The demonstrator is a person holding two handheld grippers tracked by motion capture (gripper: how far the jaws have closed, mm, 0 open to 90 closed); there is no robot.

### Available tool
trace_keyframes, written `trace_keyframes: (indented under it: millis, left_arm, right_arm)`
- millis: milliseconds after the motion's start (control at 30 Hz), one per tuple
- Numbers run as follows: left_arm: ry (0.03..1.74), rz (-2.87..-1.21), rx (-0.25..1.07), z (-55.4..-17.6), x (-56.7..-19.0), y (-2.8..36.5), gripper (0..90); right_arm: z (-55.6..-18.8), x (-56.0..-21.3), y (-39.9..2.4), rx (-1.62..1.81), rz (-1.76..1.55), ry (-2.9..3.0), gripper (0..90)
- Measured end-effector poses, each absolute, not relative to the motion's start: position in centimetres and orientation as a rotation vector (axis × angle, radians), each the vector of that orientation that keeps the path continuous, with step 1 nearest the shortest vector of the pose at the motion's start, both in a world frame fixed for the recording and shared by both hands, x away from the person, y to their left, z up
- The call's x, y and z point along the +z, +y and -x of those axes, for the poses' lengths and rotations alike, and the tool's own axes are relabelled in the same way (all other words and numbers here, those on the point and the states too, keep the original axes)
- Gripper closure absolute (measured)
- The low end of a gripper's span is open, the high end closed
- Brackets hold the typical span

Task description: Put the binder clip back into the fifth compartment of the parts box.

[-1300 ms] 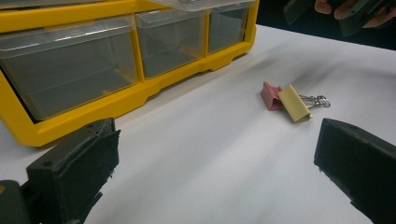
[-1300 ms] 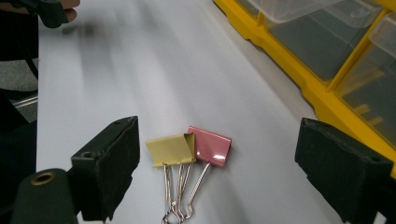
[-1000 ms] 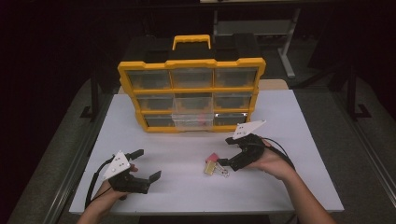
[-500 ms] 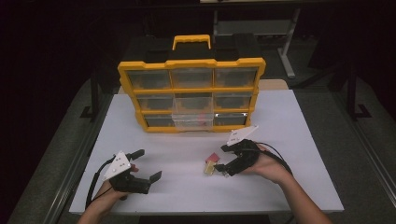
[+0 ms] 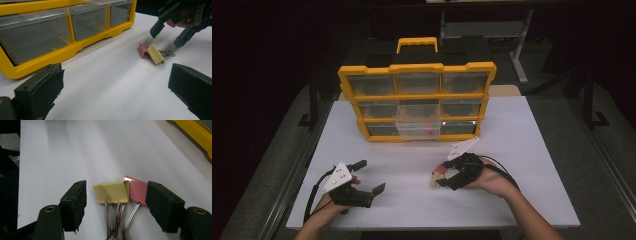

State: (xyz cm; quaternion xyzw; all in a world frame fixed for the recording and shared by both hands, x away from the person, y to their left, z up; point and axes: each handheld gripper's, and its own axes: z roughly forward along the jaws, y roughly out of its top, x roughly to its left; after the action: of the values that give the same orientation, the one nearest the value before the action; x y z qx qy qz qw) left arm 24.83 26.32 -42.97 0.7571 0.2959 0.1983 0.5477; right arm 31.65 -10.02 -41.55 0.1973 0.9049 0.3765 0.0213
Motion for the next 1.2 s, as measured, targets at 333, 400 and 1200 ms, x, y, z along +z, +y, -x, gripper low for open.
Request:
trace_keyframes:
  millis: [333, 400, 1200]
  left_arm:
    - [0.699, -1.792, 0.473, -24.9, -42.9, 26.3, 0.0]
    - [0.698, -1.791, 0.473, -24.8, -42.9, 26.3, 0.0]
    - [0.699, -1.787, 0.473, -24.8, -42.8, 26.4, 0.0]
  right_arm:
    - [-31.6, -42.3, -9.1, 1.121, -0.586, 2.824, 36.8]
    - [-31.6, -42.4, -9.0, 1.112, -0.585, 2.823, 37.3]
    - [-31.1, -43.1, -7.9, 1.042, -0.547, 2.808, 41.2]
